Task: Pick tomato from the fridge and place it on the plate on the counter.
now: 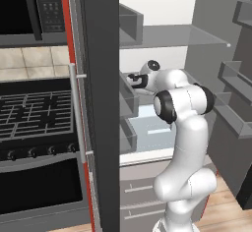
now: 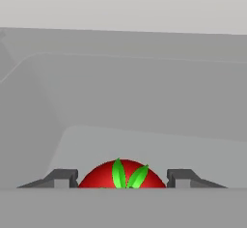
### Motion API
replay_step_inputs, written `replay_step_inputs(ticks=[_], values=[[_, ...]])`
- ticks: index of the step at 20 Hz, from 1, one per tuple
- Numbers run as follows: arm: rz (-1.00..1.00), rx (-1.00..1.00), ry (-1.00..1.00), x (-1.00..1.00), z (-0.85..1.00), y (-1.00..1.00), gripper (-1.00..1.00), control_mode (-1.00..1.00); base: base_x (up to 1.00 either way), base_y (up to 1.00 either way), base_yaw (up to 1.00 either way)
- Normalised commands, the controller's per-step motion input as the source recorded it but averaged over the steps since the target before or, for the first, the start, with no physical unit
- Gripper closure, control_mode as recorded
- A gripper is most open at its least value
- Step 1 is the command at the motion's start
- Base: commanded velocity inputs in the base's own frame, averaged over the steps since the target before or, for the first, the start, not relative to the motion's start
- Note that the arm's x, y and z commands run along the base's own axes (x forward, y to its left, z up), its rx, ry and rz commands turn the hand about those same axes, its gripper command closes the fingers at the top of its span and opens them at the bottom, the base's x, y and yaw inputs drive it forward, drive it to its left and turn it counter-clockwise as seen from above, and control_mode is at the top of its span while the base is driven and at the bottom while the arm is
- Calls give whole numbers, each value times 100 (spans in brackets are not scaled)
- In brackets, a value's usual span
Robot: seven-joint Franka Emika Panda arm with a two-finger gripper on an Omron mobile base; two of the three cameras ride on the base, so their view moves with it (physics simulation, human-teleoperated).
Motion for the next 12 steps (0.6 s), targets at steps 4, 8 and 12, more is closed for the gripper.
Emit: replay_step_inputs(ticks=[4, 8, 12], values=[[0, 0, -14, -25, 24, 0, 100, -100, 0, 0, 0], [0, 0, -17, -46, 41, -1, 100, -100, 0, 0, 0], [0, 0, -18, -74, 43, -16, 100, -100, 0, 0, 0]])
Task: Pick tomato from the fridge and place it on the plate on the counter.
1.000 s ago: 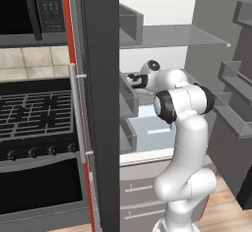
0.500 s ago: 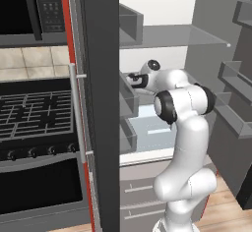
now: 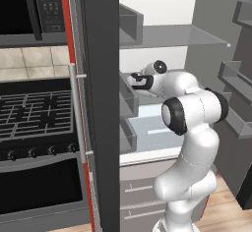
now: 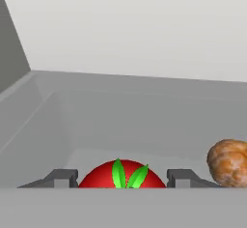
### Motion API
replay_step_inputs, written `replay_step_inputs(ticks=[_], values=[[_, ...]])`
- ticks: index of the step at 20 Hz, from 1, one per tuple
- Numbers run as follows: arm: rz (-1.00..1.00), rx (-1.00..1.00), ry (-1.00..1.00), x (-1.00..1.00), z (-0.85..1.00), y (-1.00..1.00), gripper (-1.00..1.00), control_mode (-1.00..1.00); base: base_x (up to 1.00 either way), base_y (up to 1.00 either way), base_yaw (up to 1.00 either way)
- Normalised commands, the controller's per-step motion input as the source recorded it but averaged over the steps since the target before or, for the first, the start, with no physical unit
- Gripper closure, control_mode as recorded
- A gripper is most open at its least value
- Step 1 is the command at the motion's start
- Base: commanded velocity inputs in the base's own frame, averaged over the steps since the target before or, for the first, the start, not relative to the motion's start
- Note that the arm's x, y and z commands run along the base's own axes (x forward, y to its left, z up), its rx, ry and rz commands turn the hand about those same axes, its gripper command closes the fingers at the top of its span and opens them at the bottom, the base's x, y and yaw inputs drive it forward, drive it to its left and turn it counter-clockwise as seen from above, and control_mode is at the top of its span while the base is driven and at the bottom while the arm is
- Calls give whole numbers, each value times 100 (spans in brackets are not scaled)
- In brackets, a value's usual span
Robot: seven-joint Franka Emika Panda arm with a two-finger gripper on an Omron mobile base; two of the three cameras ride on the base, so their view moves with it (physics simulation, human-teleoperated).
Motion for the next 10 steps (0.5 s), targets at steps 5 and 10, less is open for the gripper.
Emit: replay_step_inputs(ticks=[5, 10], values=[[-1, 0, -13, -99, 71, -43, 100, -100, 0, 0, 0], [-4, 0, -8, -100, 93, -60, 100, -100, 0, 0, 0]])
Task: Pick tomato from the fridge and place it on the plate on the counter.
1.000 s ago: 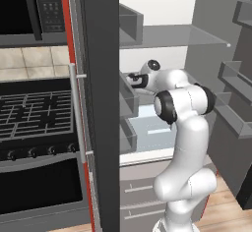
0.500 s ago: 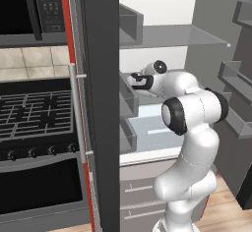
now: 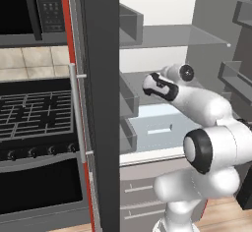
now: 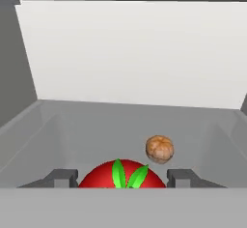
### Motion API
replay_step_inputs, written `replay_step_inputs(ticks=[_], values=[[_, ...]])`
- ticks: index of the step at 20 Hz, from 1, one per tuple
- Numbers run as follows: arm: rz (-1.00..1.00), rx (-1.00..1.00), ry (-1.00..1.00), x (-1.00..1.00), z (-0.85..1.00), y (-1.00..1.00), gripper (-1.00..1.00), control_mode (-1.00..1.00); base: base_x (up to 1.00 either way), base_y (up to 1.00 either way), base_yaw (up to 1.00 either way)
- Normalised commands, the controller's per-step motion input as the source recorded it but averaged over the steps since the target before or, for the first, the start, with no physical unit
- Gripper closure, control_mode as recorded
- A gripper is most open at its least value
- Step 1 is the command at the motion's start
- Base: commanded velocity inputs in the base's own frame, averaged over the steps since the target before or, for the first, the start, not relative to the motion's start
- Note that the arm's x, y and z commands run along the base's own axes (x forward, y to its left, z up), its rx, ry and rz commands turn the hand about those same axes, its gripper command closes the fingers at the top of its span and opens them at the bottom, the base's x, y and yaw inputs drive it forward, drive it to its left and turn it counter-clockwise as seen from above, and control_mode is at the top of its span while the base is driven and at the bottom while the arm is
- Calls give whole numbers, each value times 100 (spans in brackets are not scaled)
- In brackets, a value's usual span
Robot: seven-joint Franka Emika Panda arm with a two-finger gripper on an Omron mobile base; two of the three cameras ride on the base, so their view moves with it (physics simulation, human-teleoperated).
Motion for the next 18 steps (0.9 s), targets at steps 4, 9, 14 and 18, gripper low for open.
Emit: replay_step_inputs(ticks=[4, 9, 14, 18], values=[[-4, 0, 0, -100, 80, -71, 100, -100, 0, 0, 0], [-2, 0, 0, -100, 70, -74, 100, -100, 0, 0, 0], [-4, 0, 0, -100, 77, -53, 100, -100, 0, 0, 0], [-4, 0, 13, -100, 25, -30, 100, -100, 0, 0, 0]])
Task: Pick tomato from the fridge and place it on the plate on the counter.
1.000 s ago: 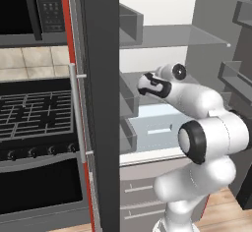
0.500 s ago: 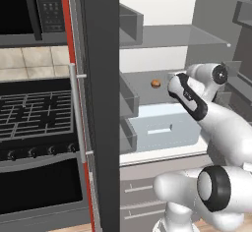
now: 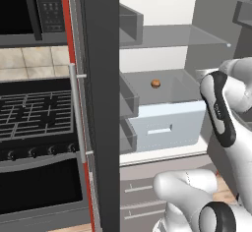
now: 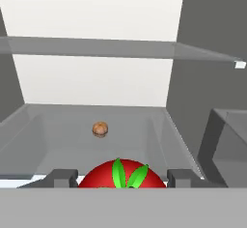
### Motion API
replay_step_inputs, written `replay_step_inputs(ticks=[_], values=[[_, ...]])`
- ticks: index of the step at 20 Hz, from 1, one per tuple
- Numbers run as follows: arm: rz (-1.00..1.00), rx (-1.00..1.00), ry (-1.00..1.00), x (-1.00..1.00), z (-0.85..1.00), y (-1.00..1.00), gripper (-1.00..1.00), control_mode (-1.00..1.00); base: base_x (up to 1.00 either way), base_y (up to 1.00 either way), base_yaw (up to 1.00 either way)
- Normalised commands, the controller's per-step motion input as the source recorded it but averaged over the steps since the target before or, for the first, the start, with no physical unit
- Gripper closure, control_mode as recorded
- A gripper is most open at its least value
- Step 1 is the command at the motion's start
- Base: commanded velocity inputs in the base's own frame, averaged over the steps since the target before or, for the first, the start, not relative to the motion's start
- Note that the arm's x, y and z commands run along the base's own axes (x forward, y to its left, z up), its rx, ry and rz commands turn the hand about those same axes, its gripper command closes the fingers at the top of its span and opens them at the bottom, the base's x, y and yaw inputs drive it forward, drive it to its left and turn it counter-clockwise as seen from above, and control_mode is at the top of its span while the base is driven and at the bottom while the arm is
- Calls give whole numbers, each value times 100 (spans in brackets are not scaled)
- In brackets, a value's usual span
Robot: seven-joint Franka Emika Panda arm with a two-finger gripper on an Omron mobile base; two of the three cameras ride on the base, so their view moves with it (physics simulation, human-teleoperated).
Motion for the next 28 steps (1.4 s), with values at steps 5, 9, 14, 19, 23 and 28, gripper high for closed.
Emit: replay_step_inputs(ticks=[5, 9, 14, 19, 23, 28], values=[[-1, -6, 18, -100, 1, -5, 100, -100, 0, 0, 0], [0, -13, 26, -100, -1, 14, 100, -100, 0, 0, 0], [0, -17, 41, -100, 0, 56, 100, -100, 0, 0, 0], [0, -15, 29, -99, 0, 68, 100, -100, 0, 0, 0], [0, -7, -10, -56, 14, 43, 100, -100, 0, 0, 0], [0, 0, -8, -4, 0, 2, 100, -100, 0, 0, 0]])
